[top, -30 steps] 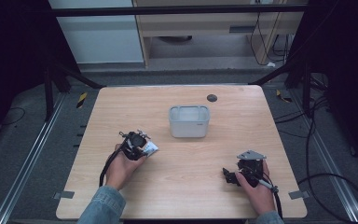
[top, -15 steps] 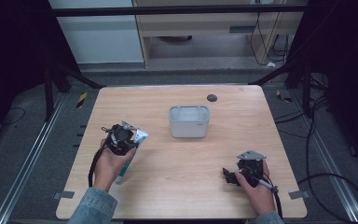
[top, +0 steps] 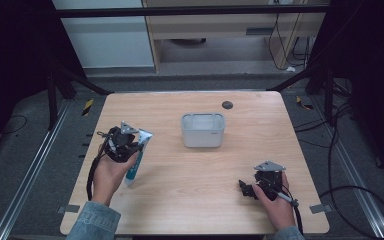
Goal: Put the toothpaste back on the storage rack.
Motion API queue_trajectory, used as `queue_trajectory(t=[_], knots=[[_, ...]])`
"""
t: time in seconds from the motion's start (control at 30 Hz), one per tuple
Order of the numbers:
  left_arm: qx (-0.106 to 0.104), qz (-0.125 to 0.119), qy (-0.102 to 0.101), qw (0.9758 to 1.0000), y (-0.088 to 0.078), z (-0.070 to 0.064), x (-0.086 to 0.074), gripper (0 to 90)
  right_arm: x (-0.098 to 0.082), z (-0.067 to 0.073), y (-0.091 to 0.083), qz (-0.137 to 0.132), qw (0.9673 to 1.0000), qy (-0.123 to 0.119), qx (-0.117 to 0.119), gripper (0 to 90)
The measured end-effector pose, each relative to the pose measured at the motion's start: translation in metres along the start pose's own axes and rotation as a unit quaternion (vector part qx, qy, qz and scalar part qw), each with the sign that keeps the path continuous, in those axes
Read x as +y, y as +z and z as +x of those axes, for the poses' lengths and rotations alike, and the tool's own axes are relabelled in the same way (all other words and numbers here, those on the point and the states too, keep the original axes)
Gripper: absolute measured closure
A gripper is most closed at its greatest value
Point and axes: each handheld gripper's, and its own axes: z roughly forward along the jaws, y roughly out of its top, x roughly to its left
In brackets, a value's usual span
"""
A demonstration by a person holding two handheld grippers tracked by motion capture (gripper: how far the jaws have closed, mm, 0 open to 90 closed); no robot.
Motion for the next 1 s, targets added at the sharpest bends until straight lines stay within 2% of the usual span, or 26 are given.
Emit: queue_trajectory(t=[0.33, 0.77, 1.0], knots=[[0.003, -0.029, 0.0, 0.9996, -0.016, 0.002, 0.011, 82.3, 0.0, 0.0, 0.0, 0.0, 1.0, 0.0, 0.0, 0.4], [0.006, -0.051, -0.004, 0.9987, -0.024, 0.001, 0.021, 82.8, 0.0, 0.0, 0.0, 0.0, 1.0, 0.0, 0.0, 0.4], [0.009, -0.086, -0.003, 0.9962, -0.032, -0.007, 0.032, 83.0, 0.0, 0.0, 0.0, 0.0, 1.0, 0.0, 0.0, 0.4]])
